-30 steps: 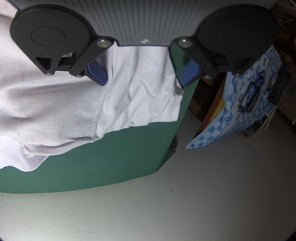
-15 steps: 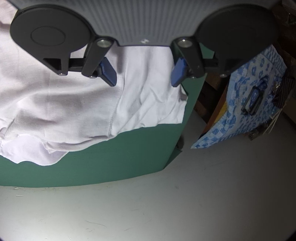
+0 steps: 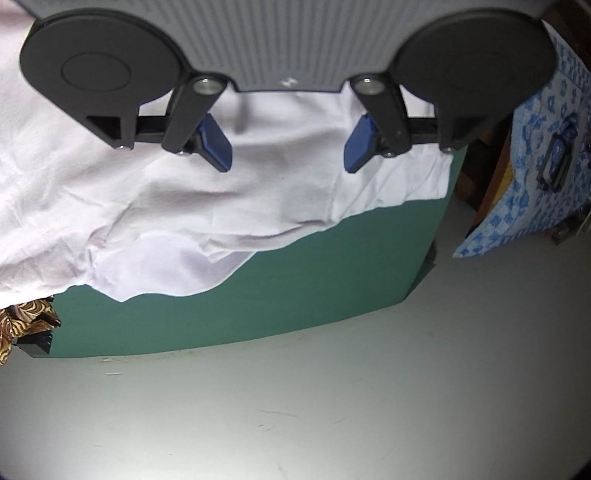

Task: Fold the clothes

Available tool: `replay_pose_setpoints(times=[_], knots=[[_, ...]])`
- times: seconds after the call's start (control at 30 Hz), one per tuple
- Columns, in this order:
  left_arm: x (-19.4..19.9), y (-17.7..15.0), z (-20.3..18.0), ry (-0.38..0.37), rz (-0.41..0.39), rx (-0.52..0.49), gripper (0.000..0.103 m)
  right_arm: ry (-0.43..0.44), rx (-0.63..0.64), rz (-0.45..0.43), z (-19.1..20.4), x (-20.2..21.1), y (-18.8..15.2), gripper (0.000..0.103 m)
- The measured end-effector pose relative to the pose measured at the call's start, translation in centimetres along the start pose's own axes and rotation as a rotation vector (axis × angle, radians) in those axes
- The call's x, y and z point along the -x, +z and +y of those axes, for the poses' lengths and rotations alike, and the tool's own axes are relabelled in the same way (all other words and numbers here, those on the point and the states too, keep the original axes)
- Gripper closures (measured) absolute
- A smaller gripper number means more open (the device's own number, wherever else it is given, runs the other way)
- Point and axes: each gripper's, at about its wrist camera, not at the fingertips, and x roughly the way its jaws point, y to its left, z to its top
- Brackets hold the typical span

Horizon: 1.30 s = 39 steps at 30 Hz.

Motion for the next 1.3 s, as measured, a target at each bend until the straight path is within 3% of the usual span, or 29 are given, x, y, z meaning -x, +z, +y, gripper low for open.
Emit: replay_pose_setpoints(times=[0.17,0.27,0.4,0.53,0.63,0.67,0.7,0.73,0.77,0.9,1.0,1.3], knots=[[-3.3,0.8,-3.3,0.026,0.028,-0.064,0.029,-0.106,0.072,0.115,-0.4,-2.6,-2.3,0.103],[-3.7,0.9,-3.6,0.030,0.028,-0.072,0.030,-0.058,0.065,0.121,-0.8,-2.3,-3.3,0.101],[-2.7,0.7,-2.5,0.023,0.008,-0.069,0.030,0.016,0.051,0.102,-1.5,-1.3,-3.9,0.056],[-1.9,1.5,-2.4,-0.030,0.005,-0.066,0.033,-0.006,0.134,0.089,-0.8,-2.5,-4.0,0.054],[-1.0,2.3,-4.1,-0.066,-0.023,-0.099,0.031,0.045,0.072,0.115,-1.2,-4.2,-4.0,0.053],[-1.0,2.6,-4.8,-0.080,-0.026,-0.111,0.029,0.070,0.053,0.139,-1.2,-4.8,-4.1,0.053],[-0.9,2.9,-5.6,-0.094,-0.028,-0.123,0.029,0.096,0.034,0.163,-1.2,-5.3,-4.1,0.062],[-0.9,3.1,-6.4,-0.104,-0.029,-0.137,0.029,0.117,0.025,0.173,-1.2,-5.4,-4.2,0.092],[-1.1,3.3,-7.3,-0.105,-0.028,-0.154,0.029,0.124,0.019,0.171,-1.1,-5.2,-4.1,0.099],[-2.1,4.4,-10.2,-0.121,-0.026,-0.197,0.030,0.150,-0.037,0.116,-1.3,-2.6,-3.1,0.100],[-3.3,5.8,-11.9,-0.145,-0.002,-0.187,0.030,0.214,-0.081,0.086,-1.4,-0.7,-1.9,0.100],[-6.9,8.1,-14.8,-0.116,0.055,-0.150,0.030,0.413,-0.225,0.075,-0.4,1.8,-0.7,0.100]])
